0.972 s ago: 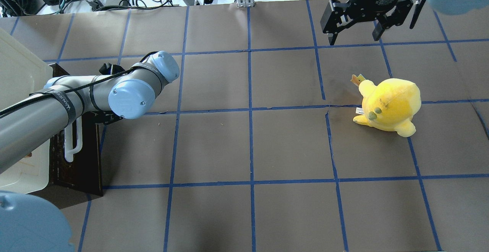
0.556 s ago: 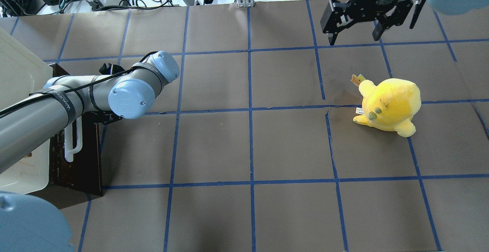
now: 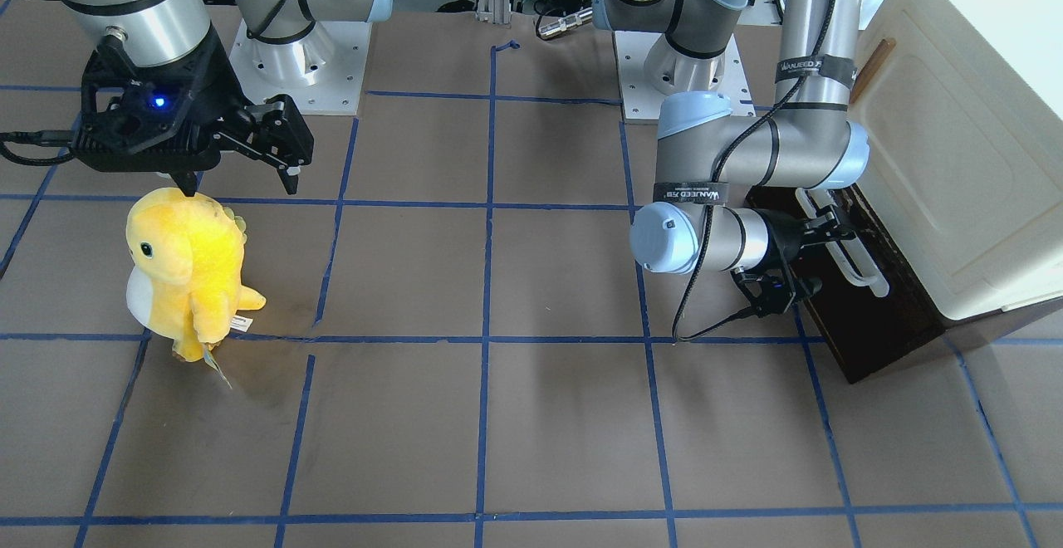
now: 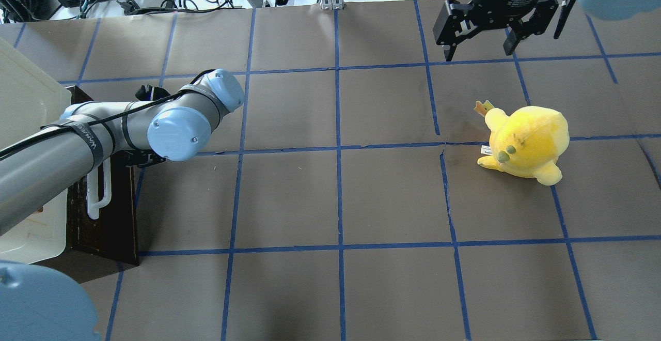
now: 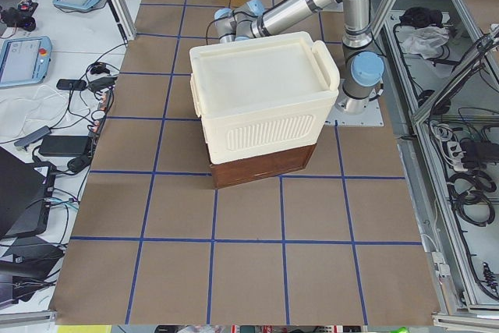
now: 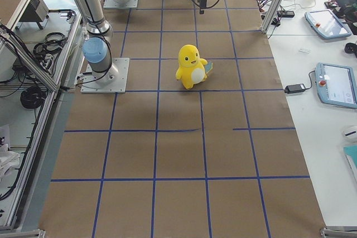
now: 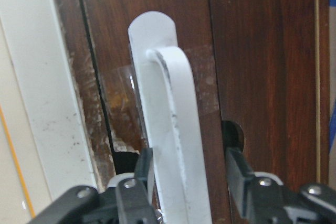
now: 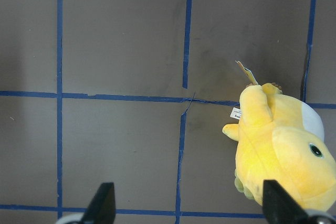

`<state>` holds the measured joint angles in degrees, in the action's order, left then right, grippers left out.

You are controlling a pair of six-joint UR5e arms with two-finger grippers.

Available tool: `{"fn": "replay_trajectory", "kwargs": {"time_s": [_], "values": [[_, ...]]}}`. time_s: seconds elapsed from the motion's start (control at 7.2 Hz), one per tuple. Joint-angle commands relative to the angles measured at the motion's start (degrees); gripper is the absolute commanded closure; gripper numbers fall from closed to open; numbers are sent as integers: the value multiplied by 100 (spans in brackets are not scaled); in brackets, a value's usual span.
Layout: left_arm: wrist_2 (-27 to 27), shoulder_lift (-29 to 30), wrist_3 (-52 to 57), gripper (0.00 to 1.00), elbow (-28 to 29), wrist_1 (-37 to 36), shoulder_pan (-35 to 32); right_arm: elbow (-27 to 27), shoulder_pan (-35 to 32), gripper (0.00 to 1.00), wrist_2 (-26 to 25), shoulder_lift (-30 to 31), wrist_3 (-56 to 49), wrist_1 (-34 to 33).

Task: Pull drawer sideways
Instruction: 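Close the left gripper around the white drawer handle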

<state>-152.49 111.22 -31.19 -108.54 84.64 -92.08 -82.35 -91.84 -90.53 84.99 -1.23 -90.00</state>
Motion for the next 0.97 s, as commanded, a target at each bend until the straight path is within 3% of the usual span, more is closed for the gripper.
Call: {"fn": "replay_trajectory", "kwargs": {"time_s": [0.0, 0.83], "values": [[0, -4, 7, 55, 0, 0, -3, 0, 0, 0, 0, 0, -9, 0], [-9, 14, 16, 62, 0, 0, -3, 0, 0, 0, 0, 0, 0, 0]]}}
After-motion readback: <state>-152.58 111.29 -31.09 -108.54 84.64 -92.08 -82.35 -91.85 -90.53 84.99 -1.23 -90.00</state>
